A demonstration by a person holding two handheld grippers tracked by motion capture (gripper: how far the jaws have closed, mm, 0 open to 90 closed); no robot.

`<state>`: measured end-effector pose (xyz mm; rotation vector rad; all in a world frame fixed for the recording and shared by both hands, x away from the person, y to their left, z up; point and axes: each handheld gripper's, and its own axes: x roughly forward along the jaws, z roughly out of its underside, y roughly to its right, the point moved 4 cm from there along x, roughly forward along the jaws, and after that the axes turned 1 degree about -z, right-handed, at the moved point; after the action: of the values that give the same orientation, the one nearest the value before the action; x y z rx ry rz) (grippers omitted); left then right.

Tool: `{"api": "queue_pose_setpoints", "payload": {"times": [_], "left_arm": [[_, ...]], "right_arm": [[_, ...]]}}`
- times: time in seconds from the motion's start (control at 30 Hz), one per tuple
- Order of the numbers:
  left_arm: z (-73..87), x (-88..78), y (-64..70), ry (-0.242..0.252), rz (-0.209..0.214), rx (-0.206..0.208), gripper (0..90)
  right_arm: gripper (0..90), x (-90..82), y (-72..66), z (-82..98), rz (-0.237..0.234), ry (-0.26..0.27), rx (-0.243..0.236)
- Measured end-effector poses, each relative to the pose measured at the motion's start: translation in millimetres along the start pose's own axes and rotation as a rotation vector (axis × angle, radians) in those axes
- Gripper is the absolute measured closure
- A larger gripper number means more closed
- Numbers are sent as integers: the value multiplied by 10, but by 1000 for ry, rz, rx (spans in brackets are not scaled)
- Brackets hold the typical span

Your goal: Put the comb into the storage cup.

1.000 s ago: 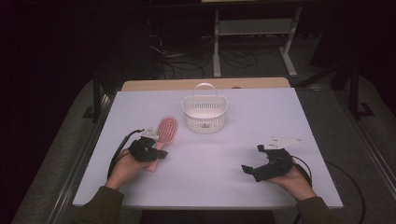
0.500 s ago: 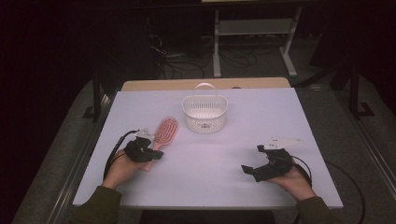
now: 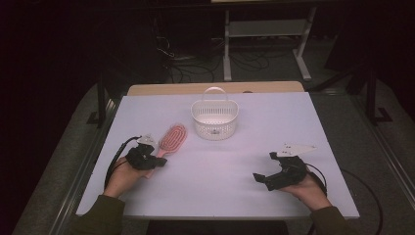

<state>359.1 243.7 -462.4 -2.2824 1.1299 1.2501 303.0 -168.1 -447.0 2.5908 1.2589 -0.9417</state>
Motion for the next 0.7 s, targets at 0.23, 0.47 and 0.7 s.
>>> {"api": "queue_pose_setpoints", "payload": {"times": [0.23, 0.47, 0.7], "left_arm": [[31, -33, -43, -6, -17, -7, 900], [65, -69, -93, -14, -36, -16, 900], [93, -99, -134, -22, -55, -23, 900]], "right_arm": [[0, -1, 0, 0, 0, 0, 0], [0, 0, -1, 1, 0, -1, 1], [0, -3, -1, 1, 0, 0, 1]]}}
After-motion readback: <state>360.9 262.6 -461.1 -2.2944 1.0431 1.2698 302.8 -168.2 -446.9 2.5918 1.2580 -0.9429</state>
